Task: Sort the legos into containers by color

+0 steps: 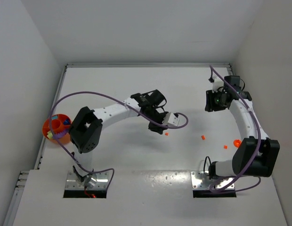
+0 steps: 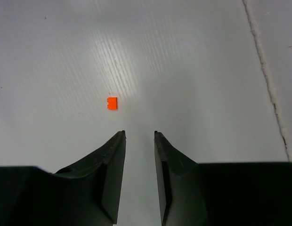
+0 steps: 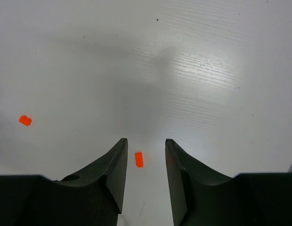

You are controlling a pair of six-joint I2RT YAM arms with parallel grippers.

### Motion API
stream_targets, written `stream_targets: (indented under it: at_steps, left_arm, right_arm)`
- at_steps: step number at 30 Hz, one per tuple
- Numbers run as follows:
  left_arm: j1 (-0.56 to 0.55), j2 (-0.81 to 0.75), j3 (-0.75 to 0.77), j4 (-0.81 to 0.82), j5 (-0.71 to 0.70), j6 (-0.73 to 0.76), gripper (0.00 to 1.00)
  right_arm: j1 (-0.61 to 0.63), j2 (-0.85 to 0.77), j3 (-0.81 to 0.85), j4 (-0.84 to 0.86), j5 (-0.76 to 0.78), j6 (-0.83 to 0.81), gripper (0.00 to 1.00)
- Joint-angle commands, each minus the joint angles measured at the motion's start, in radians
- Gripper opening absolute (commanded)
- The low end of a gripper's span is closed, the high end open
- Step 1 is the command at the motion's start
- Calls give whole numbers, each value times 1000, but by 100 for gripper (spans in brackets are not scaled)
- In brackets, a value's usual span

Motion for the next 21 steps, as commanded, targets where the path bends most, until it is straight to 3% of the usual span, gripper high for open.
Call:
stream_targets:
  at_steps: [1,11,21]
  left_arm:
    - [-15,17,-48,104,-3,41,36]
    - [-46,104,-87,251,-60,107,49]
    - [-46,218,12,252,-83,138,45]
  right_arm:
    - [-37,-59,-6,53,-49,26,38]
    - [-100,-38,71,53,-143,77,39]
    - [-127,-7,99,43,-204,86,39]
